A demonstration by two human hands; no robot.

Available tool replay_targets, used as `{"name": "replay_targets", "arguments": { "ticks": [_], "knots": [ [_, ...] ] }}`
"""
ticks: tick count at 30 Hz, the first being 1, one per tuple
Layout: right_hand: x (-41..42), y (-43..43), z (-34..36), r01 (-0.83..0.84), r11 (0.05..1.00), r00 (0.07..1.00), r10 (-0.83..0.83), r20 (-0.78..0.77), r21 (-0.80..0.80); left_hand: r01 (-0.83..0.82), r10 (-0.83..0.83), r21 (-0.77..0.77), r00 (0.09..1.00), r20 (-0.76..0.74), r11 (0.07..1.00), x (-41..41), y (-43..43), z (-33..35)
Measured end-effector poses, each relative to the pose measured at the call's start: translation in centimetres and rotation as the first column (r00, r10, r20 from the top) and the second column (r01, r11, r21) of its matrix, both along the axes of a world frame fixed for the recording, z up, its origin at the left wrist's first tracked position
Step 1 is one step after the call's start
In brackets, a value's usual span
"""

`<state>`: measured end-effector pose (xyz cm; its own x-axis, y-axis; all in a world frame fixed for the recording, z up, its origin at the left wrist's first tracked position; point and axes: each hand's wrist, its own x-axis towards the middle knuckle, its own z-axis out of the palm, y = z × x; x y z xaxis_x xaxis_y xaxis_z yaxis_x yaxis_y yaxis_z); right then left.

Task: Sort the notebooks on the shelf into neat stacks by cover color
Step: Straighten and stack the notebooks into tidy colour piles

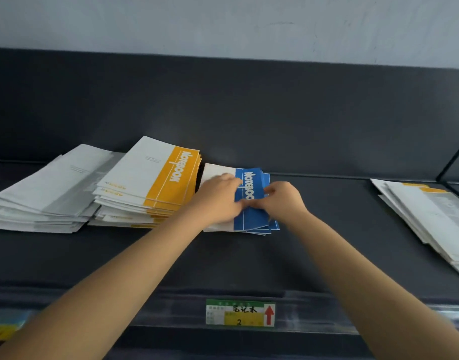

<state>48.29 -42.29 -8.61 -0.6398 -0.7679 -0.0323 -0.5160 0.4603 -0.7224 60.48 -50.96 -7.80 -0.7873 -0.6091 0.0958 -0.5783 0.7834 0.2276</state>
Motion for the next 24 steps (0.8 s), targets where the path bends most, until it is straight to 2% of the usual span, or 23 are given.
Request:
{"name": "replay_targets", "arguments": {
  "ticks": [2, 4, 7, 16, 21, 24],
  "knots": [
    [0.2, -0.3, -0.3, 0.014, 0.999, 0.996, -0.011, -0.085, 0.039, 0.039, -0.039, 0.008, 0.996, 0.080, 0.999, -0.4, -0.3, -1.0],
    [0.1, -0.4, -0.5, 0.029, 0.997, 0.994, -0.022, -0.105, 0.068, 0.050, -0.043, -0.058, 0.993, 0.110, 0.997, -0.6, -0.5, -1.6],
    [-0.2, -0.3, -0.6, 0.038, 0.996, 0.998, -0.034, -0.049, 0.085, 0.073, -0.061, -0.096, 0.990, 0.127, 0.993, -1.2, -1.1, -1.6],
    [-0.1, 0.1, -0.1, 0.031, 0.992, 0.998, -0.036, 0.042, 0.118, 0.089, -0.077, -0.060, 0.982, 0.174, 0.994, -1.9, -1.8, -0.5],
    [-0.4, 0.5, -0.2, -0.034, 0.993, 0.998, 0.028, 0.051, 0.110, 0.062, -0.051, -0.045, 0.978, 0.202, 0.997, -1.9, -1.5, 0.1],
    [-0.8, 1.4, 0.0, -0.083, 0.995, 0.991, 0.077, 0.107, 0.061, 0.066, -0.057, -0.045, 0.981, 0.188, 0.997, -2.4, -0.7, 1.0]
  ]
}}
